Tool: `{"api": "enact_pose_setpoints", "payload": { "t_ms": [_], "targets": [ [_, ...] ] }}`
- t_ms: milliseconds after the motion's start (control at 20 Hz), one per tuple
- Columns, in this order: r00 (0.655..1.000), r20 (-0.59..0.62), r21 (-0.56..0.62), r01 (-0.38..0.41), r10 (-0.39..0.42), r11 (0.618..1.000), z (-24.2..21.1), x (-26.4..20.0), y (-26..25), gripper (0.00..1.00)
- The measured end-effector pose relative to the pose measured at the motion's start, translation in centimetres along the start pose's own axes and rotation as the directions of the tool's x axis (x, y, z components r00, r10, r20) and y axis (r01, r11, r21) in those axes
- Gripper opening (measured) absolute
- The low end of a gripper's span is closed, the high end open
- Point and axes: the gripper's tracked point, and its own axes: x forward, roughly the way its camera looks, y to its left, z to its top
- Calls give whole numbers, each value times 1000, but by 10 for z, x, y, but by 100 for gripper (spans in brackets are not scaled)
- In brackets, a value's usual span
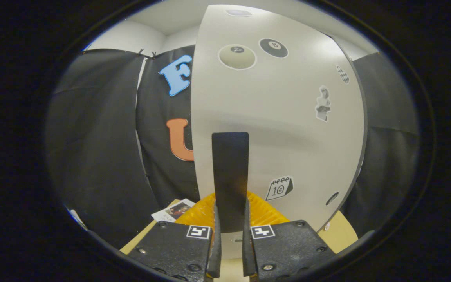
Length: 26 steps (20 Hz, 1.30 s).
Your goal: Open the shoe cabinet door, grab the shoes and put them into the shoe cabinet, then close the shoe cabinet door.
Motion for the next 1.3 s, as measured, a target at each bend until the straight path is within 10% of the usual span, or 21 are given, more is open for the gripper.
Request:
{"api": "enact_pose_setpoints", "payload": {
  "t_ms": [700,1300],
  "targets": [
    [998,4,33,-70,69,997,-4,-58,-30,22],
    [994,27,-8,103,-103,995,-6,-95,-88,13]
  ]
}}
